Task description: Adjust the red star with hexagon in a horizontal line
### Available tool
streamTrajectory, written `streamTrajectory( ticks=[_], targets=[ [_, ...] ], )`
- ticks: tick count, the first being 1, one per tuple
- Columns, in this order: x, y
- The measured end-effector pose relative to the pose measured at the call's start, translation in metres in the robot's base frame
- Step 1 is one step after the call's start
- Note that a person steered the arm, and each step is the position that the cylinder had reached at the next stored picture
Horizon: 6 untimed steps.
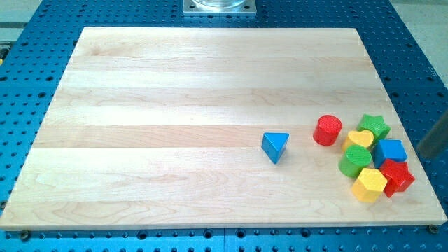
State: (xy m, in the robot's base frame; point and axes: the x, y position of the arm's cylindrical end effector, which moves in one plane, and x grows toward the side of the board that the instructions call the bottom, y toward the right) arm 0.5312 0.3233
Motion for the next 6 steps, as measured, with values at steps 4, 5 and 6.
streamTrajectory(
  ticks=[4, 5, 6],
  targets=[
    [0.054, -0.081],
    [0.056, -0.117],
    [0.060, -0.159]
  ],
)
